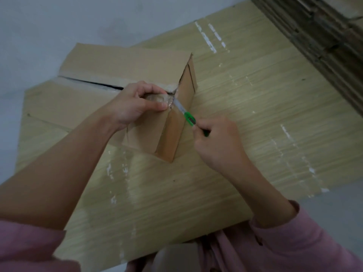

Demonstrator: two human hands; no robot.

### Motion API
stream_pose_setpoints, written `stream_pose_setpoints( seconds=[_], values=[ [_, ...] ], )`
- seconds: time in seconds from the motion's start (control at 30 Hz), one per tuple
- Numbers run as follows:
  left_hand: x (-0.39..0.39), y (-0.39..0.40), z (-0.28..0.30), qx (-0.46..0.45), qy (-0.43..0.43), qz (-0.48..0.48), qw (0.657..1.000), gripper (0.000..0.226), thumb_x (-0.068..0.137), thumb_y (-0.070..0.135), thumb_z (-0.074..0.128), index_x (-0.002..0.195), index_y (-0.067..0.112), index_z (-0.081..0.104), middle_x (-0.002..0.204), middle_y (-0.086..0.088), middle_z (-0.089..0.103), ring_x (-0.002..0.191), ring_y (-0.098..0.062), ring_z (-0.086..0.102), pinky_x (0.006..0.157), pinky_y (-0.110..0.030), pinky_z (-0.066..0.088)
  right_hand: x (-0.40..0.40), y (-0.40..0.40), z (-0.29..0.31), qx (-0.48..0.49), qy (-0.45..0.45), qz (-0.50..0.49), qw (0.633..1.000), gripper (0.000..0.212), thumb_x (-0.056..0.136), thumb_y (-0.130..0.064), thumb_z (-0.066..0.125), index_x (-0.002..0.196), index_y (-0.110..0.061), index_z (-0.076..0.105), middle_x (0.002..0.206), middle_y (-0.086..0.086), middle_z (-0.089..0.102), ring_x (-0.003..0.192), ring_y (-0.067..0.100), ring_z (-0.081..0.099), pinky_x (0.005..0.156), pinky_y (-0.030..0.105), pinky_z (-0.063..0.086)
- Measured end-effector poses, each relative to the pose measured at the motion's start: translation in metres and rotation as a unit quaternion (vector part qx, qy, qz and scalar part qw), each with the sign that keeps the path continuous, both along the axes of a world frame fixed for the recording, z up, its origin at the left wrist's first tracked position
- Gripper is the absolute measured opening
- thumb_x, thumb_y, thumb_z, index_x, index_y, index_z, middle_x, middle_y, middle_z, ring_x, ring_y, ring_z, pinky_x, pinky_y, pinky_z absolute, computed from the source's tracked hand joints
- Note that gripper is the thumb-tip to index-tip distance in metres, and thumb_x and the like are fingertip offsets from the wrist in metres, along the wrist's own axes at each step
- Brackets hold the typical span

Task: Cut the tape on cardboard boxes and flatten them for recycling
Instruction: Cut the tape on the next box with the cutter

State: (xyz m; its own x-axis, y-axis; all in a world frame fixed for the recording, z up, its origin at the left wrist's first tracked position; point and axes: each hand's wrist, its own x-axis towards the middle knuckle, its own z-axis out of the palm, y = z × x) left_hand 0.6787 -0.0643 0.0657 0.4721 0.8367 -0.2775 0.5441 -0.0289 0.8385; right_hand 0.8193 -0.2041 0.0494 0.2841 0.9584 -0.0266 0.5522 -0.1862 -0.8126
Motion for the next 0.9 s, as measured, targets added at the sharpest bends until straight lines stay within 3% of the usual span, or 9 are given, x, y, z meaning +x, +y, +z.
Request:
stream_pose_setpoints(
  seconds=[0.07,0.17,0.3,0.43,0.53,0.6,0.7,0.8,0.9],
  values=[
    [0.001,0.000,-0.001,0.007,0.003,0.007,1.000,0.024,0.072,0.008,0.076,0.081,0.027,0.064,0.092,0.004,0.050,0.084,-0.006,0.051,0.066,-0.004,0.040,-0.010,-0.001,-0.004,0.011,0.002,-0.003,1.000,0.023,0.089,-0.007,0.054,0.066,-0.008,0.057,0.053,-0.003,0.042,0.058,0.019,0.047,0.055,0.025,0.028],
    [0.002,-0.002,-0.001,0.026,0.007,0.004,1.000,0.025,0.076,0.004,0.072,0.080,0.026,0.064,0.092,0.003,0.050,0.082,-0.005,0.051,0.065,-0.004,0.040,-0.019,0.000,-0.004,0.008,0.010,0.009,1.000,0.021,0.088,-0.007,0.054,0.067,-0.007,0.056,0.066,0.008,0.055,0.065,0.025,0.053,0.060,0.031,0.035],
    [0.001,-0.002,0.001,0.018,0.000,0.009,1.000,0.023,0.074,0.005,0.074,0.080,0.026,0.064,0.086,0.007,0.053,0.075,0.001,0.052,0.063,-0.005,0.040,-0.027,-0.003,-0.001,0.006,0.022,0.008,1.000,0.033,0.086,-0.006,0.054,0.056,-0.014,0.043,0.055,-0.001,0.041,0.060,0.020,0.047,0.056,0.023,0.026],
    [0.001,-0.002,0.002,0.006,-0.005,0.007,1.000,0.027,0.064,0.014,0.080,0.081,0.026,0.064,0.089,0.008,0.053,0.084,-0.005,0.053,0.070,-0.010,0.042,-0.031,-0.006,-0.001,0.000,0.047,0.000,0.999,0.021,0.086,-0.007,0.055,0.065,-0.005,0.056,0.054,0.001,0.043,0.058,0.019,0.045,0.054,0.025,0.027],
    [-0.002,-0.002,0.004,0.025,0.005,-0.012,1.000,0.026,0.055,0.033,0.075,0.080,0.033,0.065,0.090,0.009,0.052,0.094,-0.011,0.052,0.083,-0.022,0.040,-0.023,-0.013,0.003,0.004,0.052,-0.010,0.999,0.017,0.086,-0.006,0.057,0.072,-0.001,0.064,0.060,0.007,0.055,0.061,0.020,0.049,0.058,0.029,0.034],
    [-0.004,-0.002,0.007,0.056,0.032,-0.024,0.998,0.030,0.049,0.053,0.074,0.074,0.039,0.068,0.093,0.008,0.052,0.104,-0.017,0.050,0.093,-0.031,0.038,-0.013,-0.019,0.010,0.006,0.083,-0.038,0.996,0.015,0.086,-0.006,0.057,0.079,-0.005,0.070,0.067,0.011,0.063,0.060,0.017,0.053,0.053,0.024,0.036],
    [-0.005,-0.008,0.011,0.129,0.136,-0.019,0.982,0.046,0.043,0.074,0.064,0.073,0.039,0.062,0.093,0.013,0.050,0.104,-0.016,0.042,0.094,-0.035,0.033,0.006,-0.011,0.008,0.017,0.085,-0.092,0.992,0.022,0.087,-0.015,0.056,0.100,-0.022,0.072,0.070,0.004,0.065,0.054,0.008,0.051,0.052,0.019,0.041],
    [-0.006,-0.016,0.012,0.174,0.187,-0.027,0.966,0.040,0.045,0.070,0.060,0.068,0.038,0.056,0.089,0.014,0.051,0.100,-0.017,0.043,0.095,-0.041,0.032,0.026,0.007,-0.004,0.037,0.102,-0.160,0.981,0.040,0.082,-0.033,0.051,0.113,-0.016,0.069,0.083,0.001,0.066,0.075,0.018,0.061,0.077,0.039,0.053],
    [-0.030,-0.018,0.020,0.163,0.153,-0.071,0.972,0.030,0.042,0.060,0.051,0.066,0.042,0.056,0.083,0.020,0.053,0.091,-0.010,0.047,0.096,-0.048,0.036,0.031,0.026,0.001,0.091,0.026,-0.139,0.986,0.013,0.089,-0.017,0.057,0.091,-0.012,0.069,0.073,0.001,0.062,0.070,0.021,0.056,0.067,0.027,0.041]
  ],
)
